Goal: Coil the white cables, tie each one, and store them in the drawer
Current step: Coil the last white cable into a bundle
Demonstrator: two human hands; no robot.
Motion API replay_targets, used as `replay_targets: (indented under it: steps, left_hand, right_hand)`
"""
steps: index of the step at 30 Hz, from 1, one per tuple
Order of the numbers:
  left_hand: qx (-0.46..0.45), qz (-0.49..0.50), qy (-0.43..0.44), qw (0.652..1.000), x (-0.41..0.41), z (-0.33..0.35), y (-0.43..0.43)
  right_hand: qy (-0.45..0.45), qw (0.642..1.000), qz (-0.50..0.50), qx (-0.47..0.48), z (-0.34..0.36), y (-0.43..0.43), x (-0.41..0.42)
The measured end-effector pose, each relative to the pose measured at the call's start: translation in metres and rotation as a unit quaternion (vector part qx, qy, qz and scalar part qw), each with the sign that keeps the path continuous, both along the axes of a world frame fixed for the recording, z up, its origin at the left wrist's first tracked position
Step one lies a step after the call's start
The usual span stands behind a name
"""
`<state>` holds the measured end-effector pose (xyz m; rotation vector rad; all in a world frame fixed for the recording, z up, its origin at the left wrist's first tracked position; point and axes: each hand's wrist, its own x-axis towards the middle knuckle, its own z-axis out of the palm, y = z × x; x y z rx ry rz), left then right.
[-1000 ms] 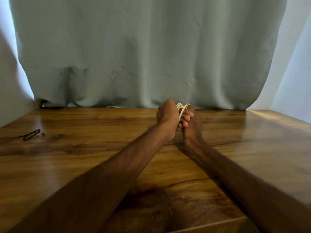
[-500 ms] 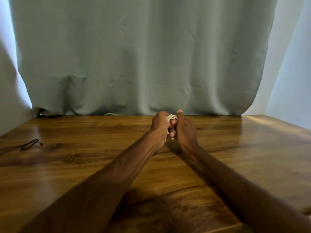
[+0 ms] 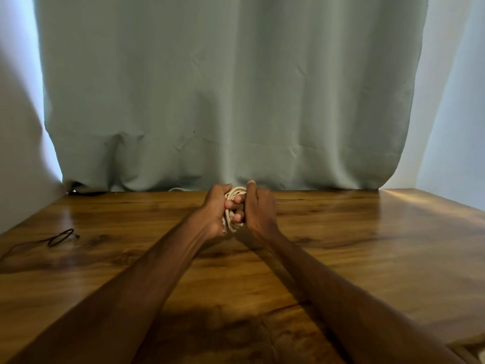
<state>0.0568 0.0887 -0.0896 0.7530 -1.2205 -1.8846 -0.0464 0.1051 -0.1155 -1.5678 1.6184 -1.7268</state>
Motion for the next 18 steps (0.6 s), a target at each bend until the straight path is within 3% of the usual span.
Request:
replay_targets:
  steps: [3, 7, 10, 14, 18]
  left_hand:
    - [-0.012, 0.034, -0.041, 0.998, 0.005, -0.005, -0.004]
    - [-0.031, 0.103, -0.104, 0.989, -0.006, -0.017, -0.002]
    - [-0.113, 0.266, -0.234, 0.928, -0.004, -0.031, -0.018]
    - [-0.179, 0.224, -0.294, 0.912, -0.005, -0.033, -0.023]
    - [-0.112, 0.208, -0.241, 0.941, -0.003, -0.03, -0.016]
  right_hand:
    - [0.104, 0.992, -0.076, -0.011, -0.01, -0.001, 0.0]
    - [0.067, 0.997, -0.044, 0.003, -0.013, 0.008, -0.006]
    - [0.135, 0.976, -0.127, -0.114, -0.017, 0.008, -0.006]
    - [0.189, 0.964, -0.154, -0.103, -0.022, -0.001, -0.001]
    - [0.224, 0.96, -0.144, -0.089, -0.024, -0.009, -0.003]
